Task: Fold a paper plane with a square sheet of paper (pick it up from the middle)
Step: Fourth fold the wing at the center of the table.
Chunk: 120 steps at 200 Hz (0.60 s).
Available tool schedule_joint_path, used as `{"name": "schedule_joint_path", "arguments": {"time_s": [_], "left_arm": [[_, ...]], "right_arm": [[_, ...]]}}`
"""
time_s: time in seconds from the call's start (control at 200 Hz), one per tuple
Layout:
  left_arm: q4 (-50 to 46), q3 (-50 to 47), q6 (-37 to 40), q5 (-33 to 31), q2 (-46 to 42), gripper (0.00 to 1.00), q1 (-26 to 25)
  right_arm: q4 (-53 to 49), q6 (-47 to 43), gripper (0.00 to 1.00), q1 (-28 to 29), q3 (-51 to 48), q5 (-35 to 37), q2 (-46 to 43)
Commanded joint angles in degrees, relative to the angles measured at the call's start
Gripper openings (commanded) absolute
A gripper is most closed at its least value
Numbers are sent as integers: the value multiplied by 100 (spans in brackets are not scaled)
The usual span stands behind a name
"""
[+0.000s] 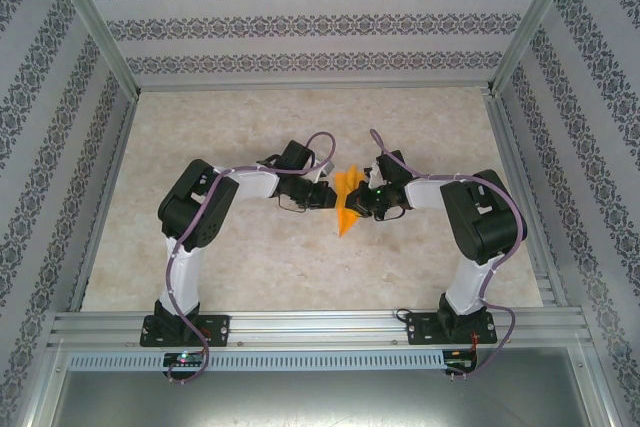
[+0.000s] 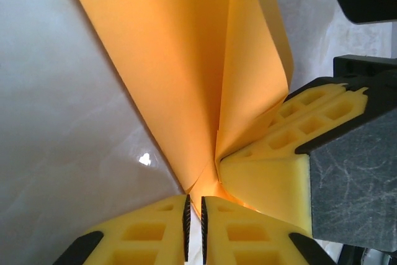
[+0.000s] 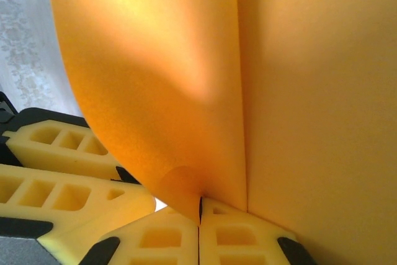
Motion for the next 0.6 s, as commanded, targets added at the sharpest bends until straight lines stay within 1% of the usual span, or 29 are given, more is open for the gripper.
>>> {"name": "schedule_joint_path", "arguments": {"time_s": [0.0,0.185,0.38,0.595], "left_arm": [[95,199,-37,154,146,17,-9],[70,260,-24,194,220,17,-30],[-111,287,110,238,260,14,-74],[-532,273,379,-37,214,13,-131]], "right_arm": [[-143,-22,6,65,15,-19,1],[-164,-31,6,68,22,-27,-16],[-179,-45,5,59,50,-28,-22],[-179,-51,5,59,44,-23,-23]]}}
